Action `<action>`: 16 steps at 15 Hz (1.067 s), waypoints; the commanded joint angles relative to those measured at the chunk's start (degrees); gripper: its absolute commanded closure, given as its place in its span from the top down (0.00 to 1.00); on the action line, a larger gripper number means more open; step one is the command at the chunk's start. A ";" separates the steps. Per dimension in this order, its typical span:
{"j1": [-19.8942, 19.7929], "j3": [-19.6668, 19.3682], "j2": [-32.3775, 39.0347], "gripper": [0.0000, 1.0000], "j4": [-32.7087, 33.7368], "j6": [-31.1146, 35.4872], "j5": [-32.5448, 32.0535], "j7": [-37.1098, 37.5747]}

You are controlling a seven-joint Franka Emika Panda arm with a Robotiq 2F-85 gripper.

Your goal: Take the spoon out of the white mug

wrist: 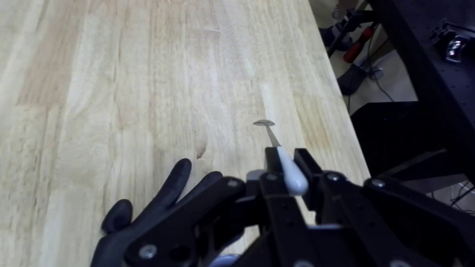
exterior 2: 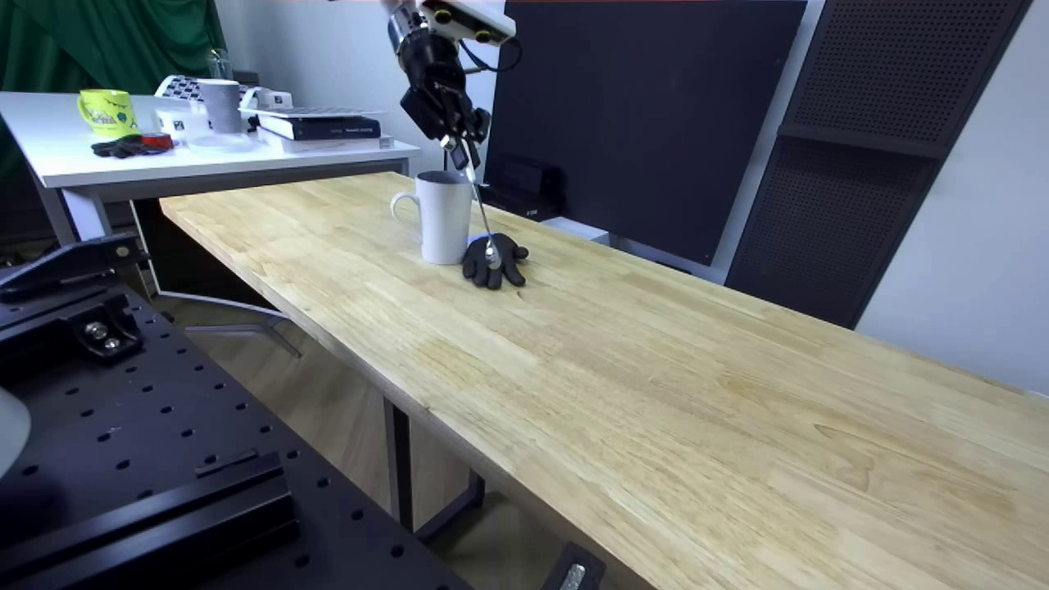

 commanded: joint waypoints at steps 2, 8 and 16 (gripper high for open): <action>0.32 -0.40 0.03 0.15 0.12 0.24 0.25 -0.38; 0.48 -0.37 0.36 0.15 0.12 0.24 0.23 -0.37; 0.74 -0.58 0.86 0.04 -0.58 4.01 -1.02 1.59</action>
